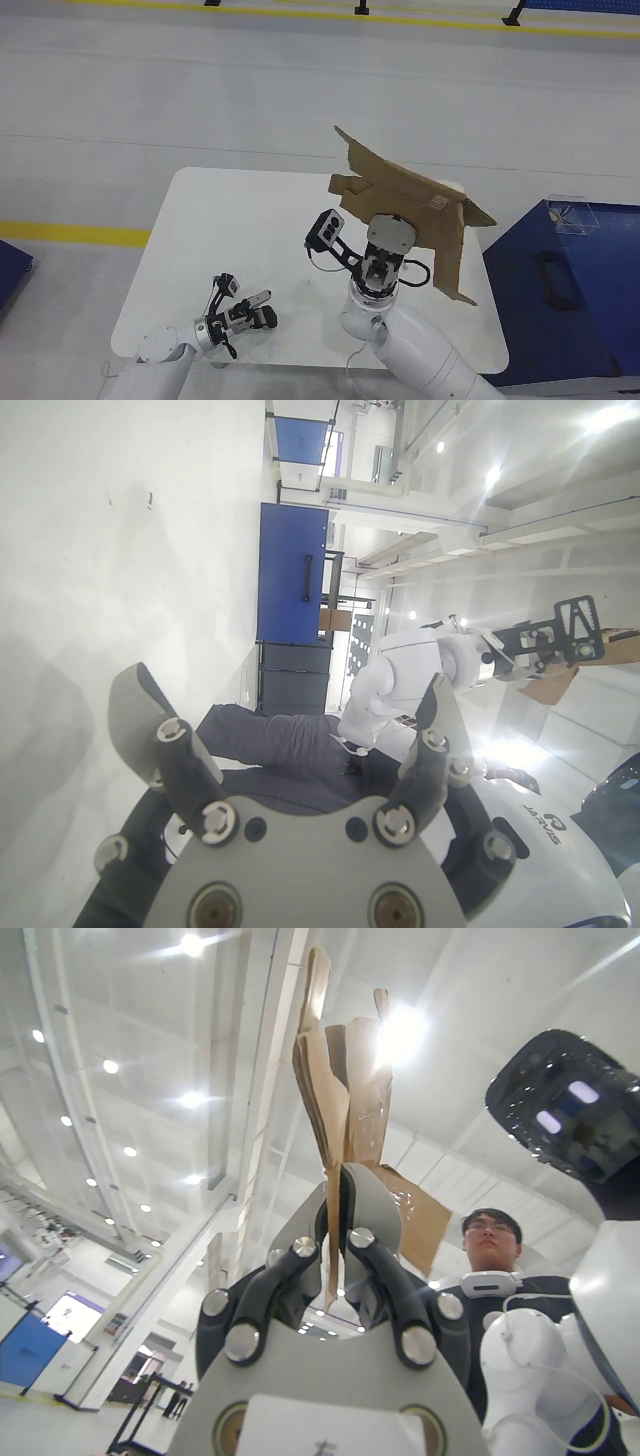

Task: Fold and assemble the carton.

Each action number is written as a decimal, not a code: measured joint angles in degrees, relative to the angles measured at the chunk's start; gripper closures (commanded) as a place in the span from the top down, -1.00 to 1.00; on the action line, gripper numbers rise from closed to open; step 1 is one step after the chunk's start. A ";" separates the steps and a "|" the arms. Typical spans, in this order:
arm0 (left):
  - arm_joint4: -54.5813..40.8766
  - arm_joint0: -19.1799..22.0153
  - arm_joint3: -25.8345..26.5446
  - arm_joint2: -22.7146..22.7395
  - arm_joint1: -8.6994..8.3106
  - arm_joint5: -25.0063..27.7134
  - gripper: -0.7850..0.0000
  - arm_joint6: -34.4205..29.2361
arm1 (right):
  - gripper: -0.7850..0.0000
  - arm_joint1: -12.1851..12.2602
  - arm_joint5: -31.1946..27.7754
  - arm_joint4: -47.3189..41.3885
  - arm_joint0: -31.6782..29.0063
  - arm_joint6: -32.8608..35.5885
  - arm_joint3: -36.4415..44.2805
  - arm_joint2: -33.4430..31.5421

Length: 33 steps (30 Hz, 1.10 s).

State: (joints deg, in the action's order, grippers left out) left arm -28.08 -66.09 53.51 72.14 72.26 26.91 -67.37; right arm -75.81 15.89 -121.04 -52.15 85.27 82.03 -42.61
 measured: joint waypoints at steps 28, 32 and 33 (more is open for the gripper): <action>0.00 0.00 0.00 0.00 0.00 0.00 1.00 0.00 | -1.00 8.31 -48.40 103.96 -16.83 -31.94 30.83 -40.43; 0.00 0.00 0.00 0.00 0.00 0.00 1.00 0.00 | -1.00 8.83 -51.08 108.62 -16.17 -32.66 34.32 -44.19; 0.00 0.00 0.00 0.00 0.00 0.00 1.00 0.00 | -1.00 8.95 -52.53 112.28 -16.16 -34.10 36.11 -46.26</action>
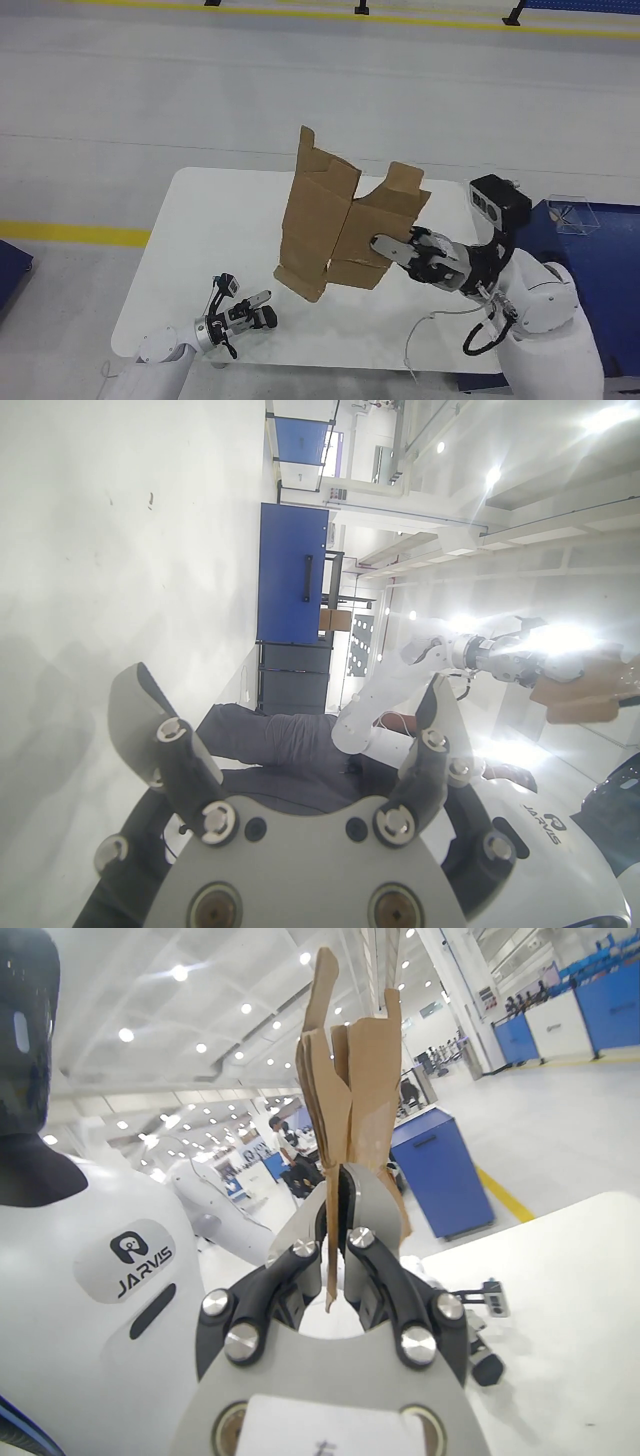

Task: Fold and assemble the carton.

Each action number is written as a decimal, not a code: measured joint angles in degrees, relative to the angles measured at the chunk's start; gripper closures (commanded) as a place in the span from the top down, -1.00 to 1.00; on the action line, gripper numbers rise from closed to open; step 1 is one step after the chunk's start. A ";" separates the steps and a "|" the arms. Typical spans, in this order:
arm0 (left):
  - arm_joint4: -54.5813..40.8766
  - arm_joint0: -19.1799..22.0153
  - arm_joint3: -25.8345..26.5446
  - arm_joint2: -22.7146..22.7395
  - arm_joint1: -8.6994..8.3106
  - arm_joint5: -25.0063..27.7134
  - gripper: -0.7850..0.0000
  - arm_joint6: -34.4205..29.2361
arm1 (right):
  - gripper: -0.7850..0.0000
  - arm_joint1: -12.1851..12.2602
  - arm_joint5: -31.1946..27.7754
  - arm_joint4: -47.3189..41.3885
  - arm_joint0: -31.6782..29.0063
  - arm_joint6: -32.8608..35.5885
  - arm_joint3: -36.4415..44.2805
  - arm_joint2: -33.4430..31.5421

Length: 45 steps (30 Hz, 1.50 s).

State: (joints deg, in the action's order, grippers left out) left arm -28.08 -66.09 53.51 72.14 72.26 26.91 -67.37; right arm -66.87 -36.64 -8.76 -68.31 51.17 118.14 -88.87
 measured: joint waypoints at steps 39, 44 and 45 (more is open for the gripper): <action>0.00 0.00 0.00 0.00 0.00 0.00 1.00 0.00 | -1.00 4.40 12.69 143.00 -13.57 -84.82 16.50 -7.48; 0.00 0.00 0.00 0.00 0.00 0.00 1.00 0.00 | -1.00 4.17 -10.32 99.29 -13.76 -70.90 15.91 -15.29; 0.00 0.00 0.00 0.00 0.00 0.00 1.00 0.00 | -1.00 4.28 -13.29 91.41 -14.44 -67.60 14.88 -15.61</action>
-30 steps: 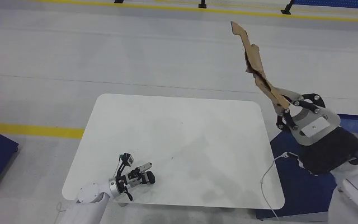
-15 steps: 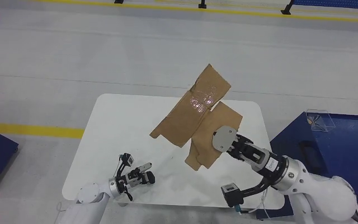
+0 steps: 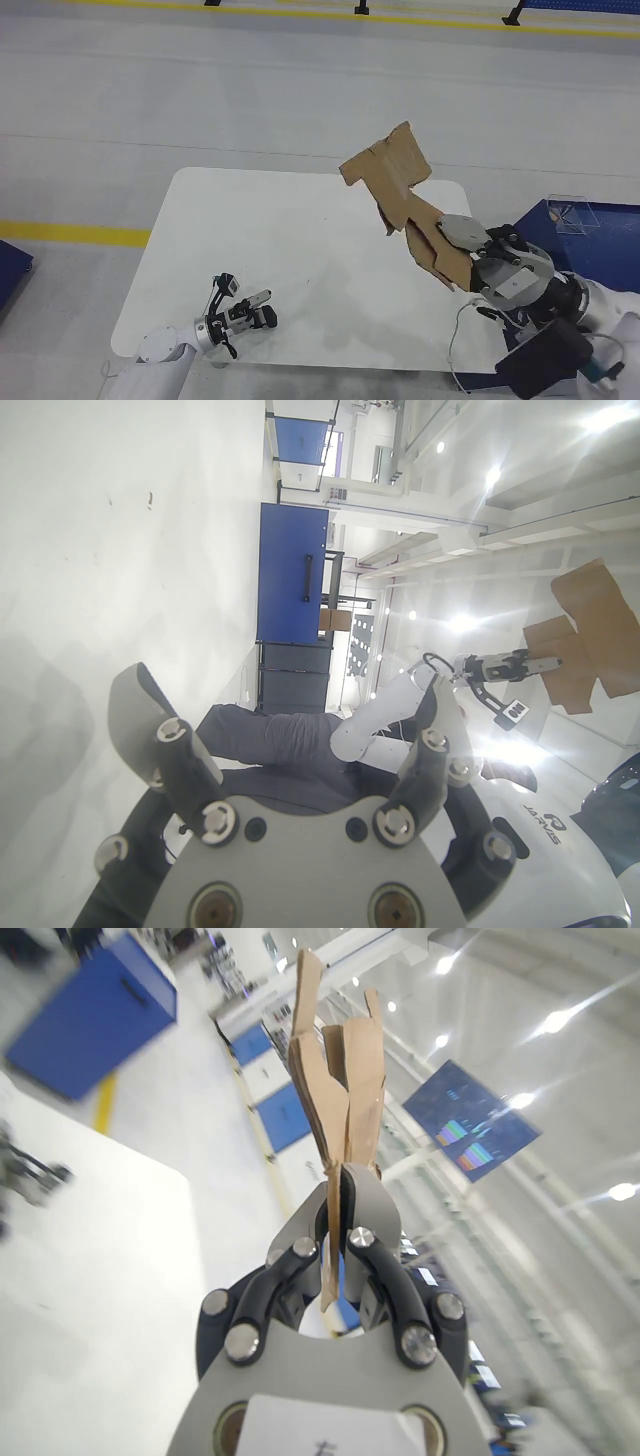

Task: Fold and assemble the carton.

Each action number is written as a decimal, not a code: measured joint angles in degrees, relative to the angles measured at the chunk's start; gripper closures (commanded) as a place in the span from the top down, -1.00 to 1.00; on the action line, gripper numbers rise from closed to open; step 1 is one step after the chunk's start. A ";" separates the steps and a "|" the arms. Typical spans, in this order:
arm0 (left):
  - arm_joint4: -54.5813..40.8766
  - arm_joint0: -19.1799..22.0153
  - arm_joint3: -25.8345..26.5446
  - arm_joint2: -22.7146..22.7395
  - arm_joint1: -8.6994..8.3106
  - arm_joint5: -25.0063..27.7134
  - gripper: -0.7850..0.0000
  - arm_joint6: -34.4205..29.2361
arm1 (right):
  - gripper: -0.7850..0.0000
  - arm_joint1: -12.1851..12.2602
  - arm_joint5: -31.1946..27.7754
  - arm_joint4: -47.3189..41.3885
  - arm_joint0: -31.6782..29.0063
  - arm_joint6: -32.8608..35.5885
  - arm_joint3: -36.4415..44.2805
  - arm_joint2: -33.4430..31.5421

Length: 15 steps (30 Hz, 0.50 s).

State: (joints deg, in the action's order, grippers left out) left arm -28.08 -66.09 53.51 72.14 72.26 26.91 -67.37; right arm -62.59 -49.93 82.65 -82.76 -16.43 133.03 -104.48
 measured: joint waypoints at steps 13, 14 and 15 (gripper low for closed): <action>0.00 0.00 0.00 0.00 0.00 0.00 1.00 0.00 | -1.00 7.08 7.29 -97.32 9.42 64.56 -27.85 22.25; 0.00 0.00 0.00 0.00 0.00 0.00 1.00 0.00 | -1.00 7.25 9.67 -102.56 10.41 68.20 -29.71 22.80; 0.00 0.00 0.00 0.00 0.00 0.00 1.00 0.00 | -1.00 7.37 11.48 -107.04 11.32 71.34 -31.24 23.03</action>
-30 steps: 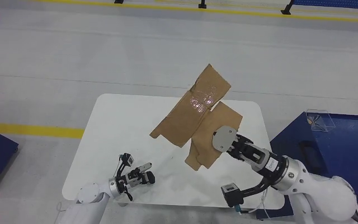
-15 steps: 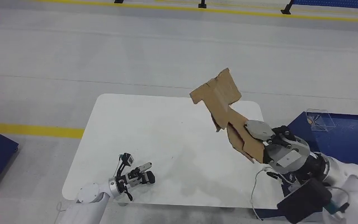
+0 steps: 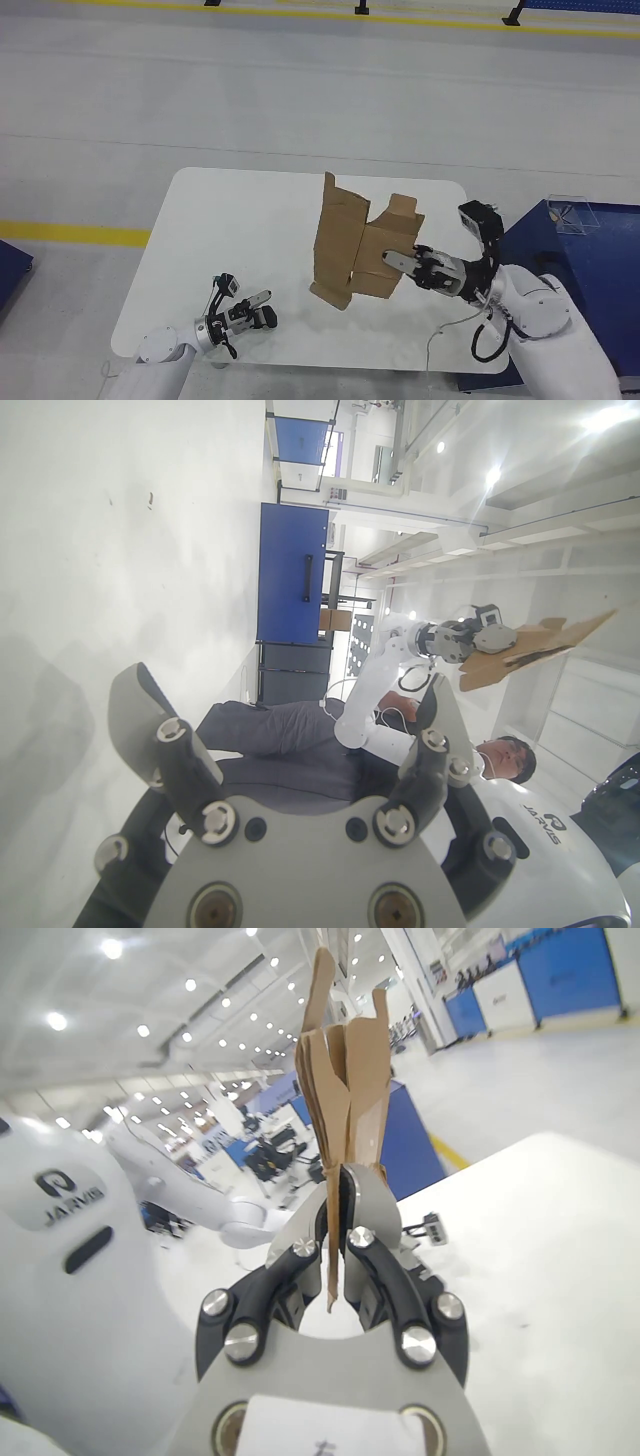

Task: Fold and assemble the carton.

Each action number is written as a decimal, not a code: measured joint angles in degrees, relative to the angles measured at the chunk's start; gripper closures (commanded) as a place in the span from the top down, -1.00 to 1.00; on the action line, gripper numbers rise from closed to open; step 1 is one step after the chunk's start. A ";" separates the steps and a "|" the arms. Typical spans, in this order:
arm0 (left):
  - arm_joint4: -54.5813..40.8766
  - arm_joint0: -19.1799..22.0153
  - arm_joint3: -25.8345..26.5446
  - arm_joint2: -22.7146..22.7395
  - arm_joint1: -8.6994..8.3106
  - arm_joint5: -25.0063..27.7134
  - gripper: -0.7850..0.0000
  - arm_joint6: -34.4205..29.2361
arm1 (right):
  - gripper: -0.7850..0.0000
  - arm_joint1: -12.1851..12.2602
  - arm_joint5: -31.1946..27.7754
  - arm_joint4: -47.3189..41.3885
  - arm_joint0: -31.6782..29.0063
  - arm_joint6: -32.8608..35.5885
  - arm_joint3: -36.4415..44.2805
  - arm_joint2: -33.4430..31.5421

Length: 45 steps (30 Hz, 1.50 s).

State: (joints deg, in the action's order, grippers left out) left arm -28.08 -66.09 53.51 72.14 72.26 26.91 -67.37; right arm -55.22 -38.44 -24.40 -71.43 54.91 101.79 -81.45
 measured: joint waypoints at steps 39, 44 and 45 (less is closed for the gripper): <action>-0.70 -12.13 30.71 -5.87 -1.92 9.25 -1.00 1.76 | -1.00 -4.13 22.13 -25.10 14.27 33.09 -32.58 24.34; -1.20 -11.13 29.21 -6.50 -1.87 9.06 -1.00 2.48 | -1.00 -3.61 22.17 -26.24 13.45 33.09 -31.66 24.51; -1.20 -11.13 29.20 -6.50 -1.88 9.06 -1.00 2.47 | 1.00 -3.56 22.17 -26.34 13.38 33.09 -31.60 24.57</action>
State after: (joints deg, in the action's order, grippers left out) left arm -29.29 -77.22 82.71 65.63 70.39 35.97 -64.90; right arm -58.79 -16.28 -50.74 -58.05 88.00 70.19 -56.88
